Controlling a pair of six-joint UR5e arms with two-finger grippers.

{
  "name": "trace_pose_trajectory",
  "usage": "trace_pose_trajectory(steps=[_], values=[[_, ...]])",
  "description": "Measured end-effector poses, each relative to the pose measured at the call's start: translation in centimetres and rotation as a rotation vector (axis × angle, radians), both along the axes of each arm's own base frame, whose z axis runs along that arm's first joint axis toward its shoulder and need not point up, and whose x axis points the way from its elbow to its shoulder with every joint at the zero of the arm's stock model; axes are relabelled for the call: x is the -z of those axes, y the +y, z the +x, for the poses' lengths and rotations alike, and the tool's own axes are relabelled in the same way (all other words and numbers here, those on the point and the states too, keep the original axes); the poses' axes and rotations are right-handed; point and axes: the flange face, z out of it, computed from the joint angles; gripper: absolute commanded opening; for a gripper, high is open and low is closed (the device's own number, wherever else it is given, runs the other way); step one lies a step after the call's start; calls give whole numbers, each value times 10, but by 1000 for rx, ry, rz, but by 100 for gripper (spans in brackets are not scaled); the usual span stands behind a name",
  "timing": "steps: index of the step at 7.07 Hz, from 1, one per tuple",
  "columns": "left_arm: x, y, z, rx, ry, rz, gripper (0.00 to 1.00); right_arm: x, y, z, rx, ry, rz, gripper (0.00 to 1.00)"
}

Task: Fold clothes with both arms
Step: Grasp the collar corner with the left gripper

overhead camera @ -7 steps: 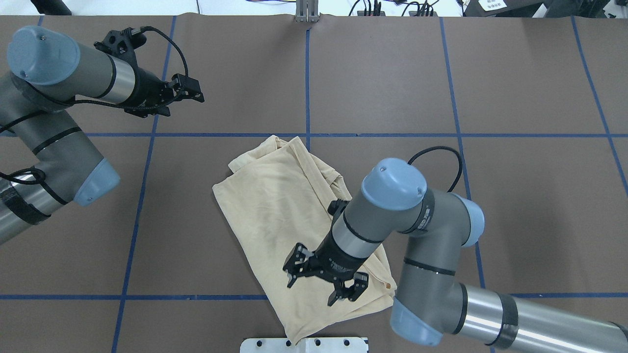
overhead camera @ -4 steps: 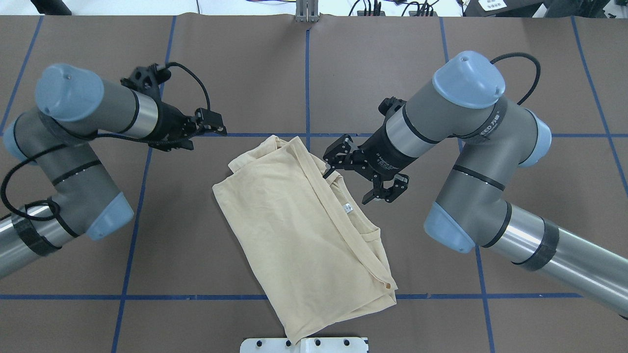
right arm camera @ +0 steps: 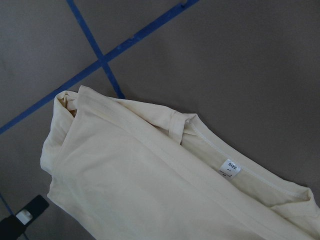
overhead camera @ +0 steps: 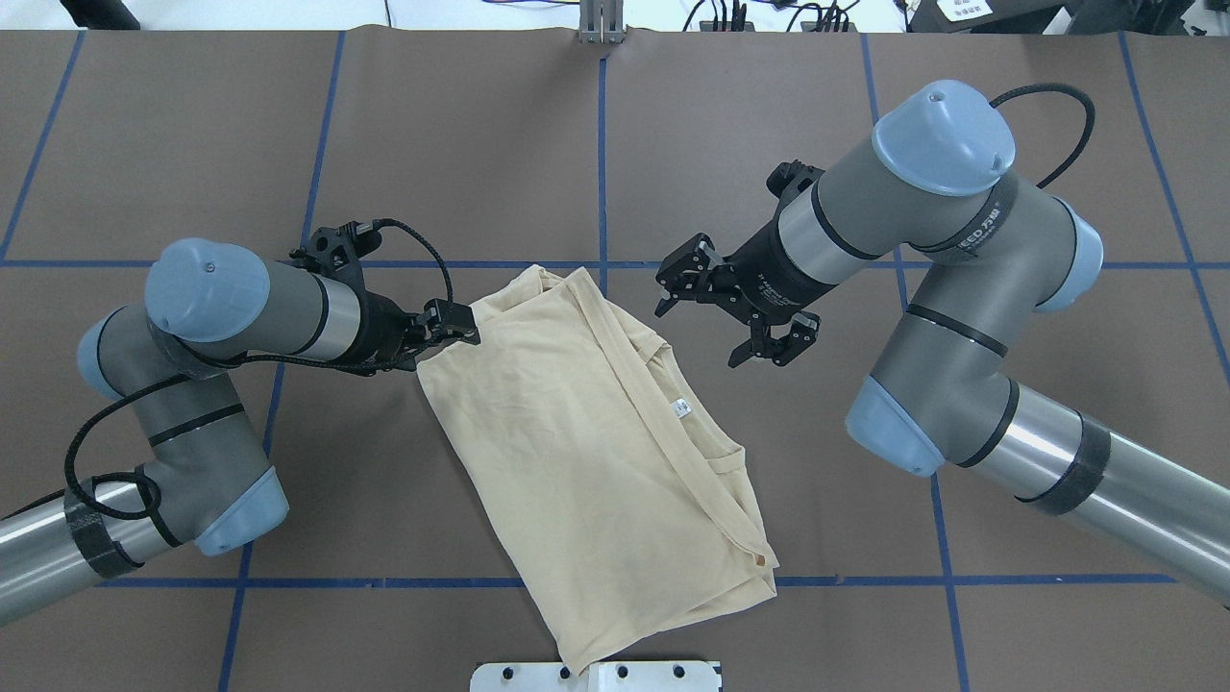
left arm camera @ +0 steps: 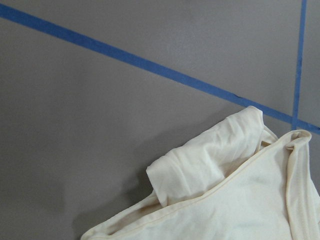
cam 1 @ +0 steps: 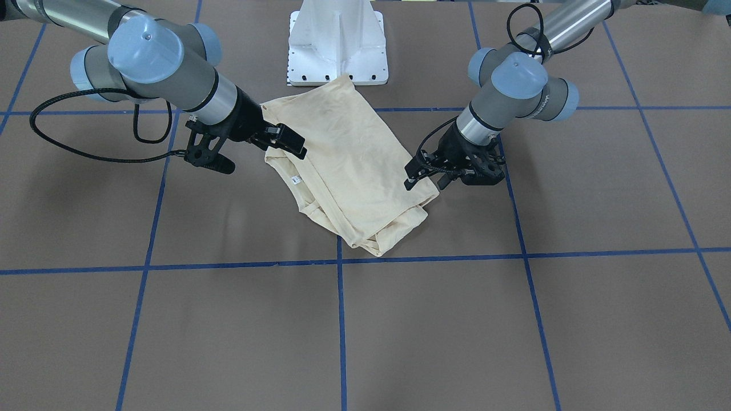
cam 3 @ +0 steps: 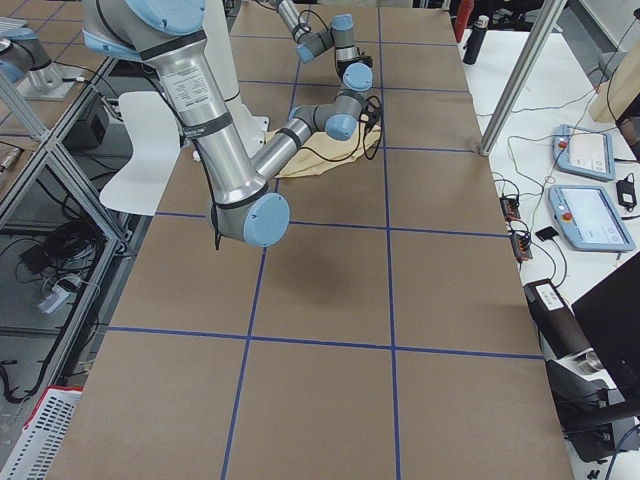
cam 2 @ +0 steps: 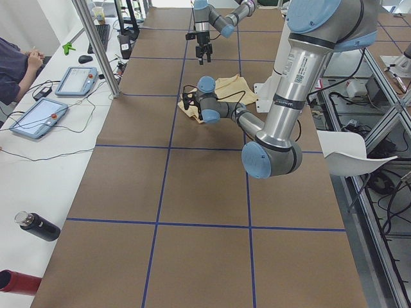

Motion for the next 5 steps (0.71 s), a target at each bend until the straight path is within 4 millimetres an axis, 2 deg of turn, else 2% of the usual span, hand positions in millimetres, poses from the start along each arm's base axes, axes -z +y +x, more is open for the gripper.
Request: trace_pose_trajectory(steps=[4,5], values=[[-19,-1,10,-5,-35,-18,85,0,0,0,-4,2,3,100],[-20,-1,11,-5,-38,-19,78,0,0,0,-5,2,3,100]])
